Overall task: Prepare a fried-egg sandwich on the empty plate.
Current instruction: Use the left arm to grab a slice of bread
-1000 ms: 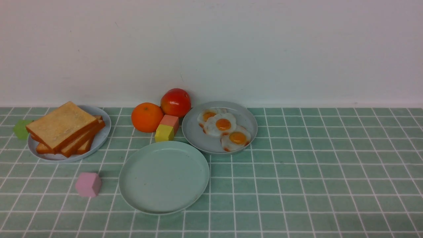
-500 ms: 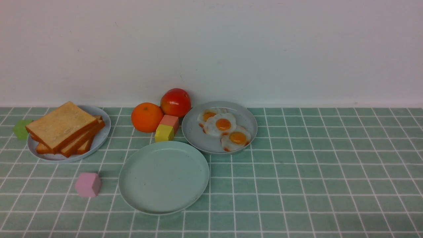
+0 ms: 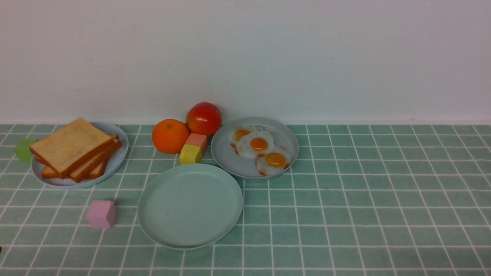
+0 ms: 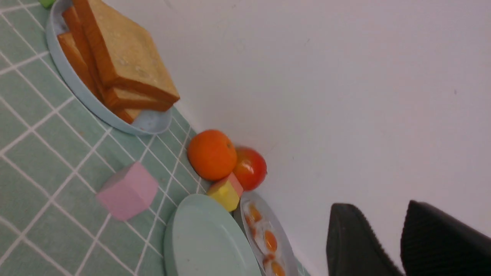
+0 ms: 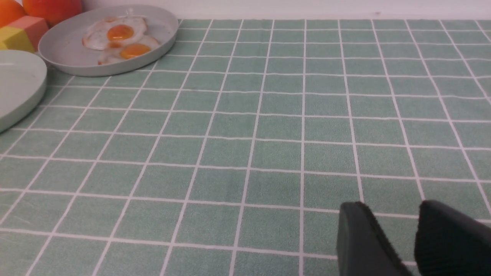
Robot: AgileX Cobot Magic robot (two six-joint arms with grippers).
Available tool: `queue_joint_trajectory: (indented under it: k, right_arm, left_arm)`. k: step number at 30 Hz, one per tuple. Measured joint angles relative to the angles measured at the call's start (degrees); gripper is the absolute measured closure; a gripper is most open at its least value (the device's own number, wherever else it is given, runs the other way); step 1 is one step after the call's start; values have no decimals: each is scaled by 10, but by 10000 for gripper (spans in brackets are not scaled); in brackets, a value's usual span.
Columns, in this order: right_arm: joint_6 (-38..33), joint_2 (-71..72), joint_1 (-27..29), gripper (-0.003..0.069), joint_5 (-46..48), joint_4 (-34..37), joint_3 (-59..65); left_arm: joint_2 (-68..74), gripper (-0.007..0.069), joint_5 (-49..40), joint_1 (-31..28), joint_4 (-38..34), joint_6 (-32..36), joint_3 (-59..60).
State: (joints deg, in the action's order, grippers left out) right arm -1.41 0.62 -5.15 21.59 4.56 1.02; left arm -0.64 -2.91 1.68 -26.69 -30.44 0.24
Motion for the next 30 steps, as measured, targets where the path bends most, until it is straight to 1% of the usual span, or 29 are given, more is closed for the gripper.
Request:
queue_joint_trajectory:
  k: [3,4,5,6,9,12,13,14,15,17,19,20,21,23,25,26,27,28,29,30]
  right_arm:
    - [1,0,0,419,-9,6,1]
    - [3,0,0,419,-9,10,1]
    - [17,0,0,419,-21,41,3]
    - [30,0,0,419,-28,70,4]
    - [64,0,0,419,-79,155,4]
    - [80,0,0,419,-156,232,4]
    - [81,0,0,419,-156,236,4]
    - [85,0,0,419,-180,257,4]
    - [89,0,0,419,-208,290,4]
    - [90,0,0,419,-223,321,4]
    - [91,0,0,421,-212,327,1]
    - [88,0,0,435,-161,329,-18]
    - [84,-3,0,443,-124,325,-37]
    - [52,-28,0,474,-31,301,-96]
    - [-2,-89,-1,524,90,263,-194]
    - [-15,-95,-1,534,112,255,-203]
    - [-62,-157,-1,573,196,223,-291]
    - [-84,-177,-1,592,233,214,-320]
    - [-95,-190,-1,602,251,209,-347]
    - [-121,-232,-4,633,302,196,-407]
  left_arm:
    - [0,490,-41,0,2,35,-47]
    - [0,496,-45,0,3,42,-51]
    - [4,540,-80,0,4,67,-83]
    - [13,564,-106,0,5,88,-104]
    - [72,605,-202,0,7,162,-169]
    - [163,613,-332,0,10,227,-247]
    - [178,613,-340,0,10,232,-253]
    - [207,615,-373,0,11,255,-274]
    - [264,615,-431,0,13,293,-317]
    - [328,615,-459,0,17,335,-354]
    - [360,615,-458,0,18,354,-369]
    - [403,615,-446,0,20,372,-385]
    - [417,615,-438,0,22,376,-392]
    - [466,615,-418,0,29,392,-409]
    - [520,615,-400,0,44,409,-438]
    - [531,615,-398,0,49,412,-442]
    - [579,615,-390,0,73,420,-470]
    - [603,615,-384,0,88,423,-485]
    - [615,615,-382,0,95,423,-496]
    - [660,617,-377,0,122,424,-519]
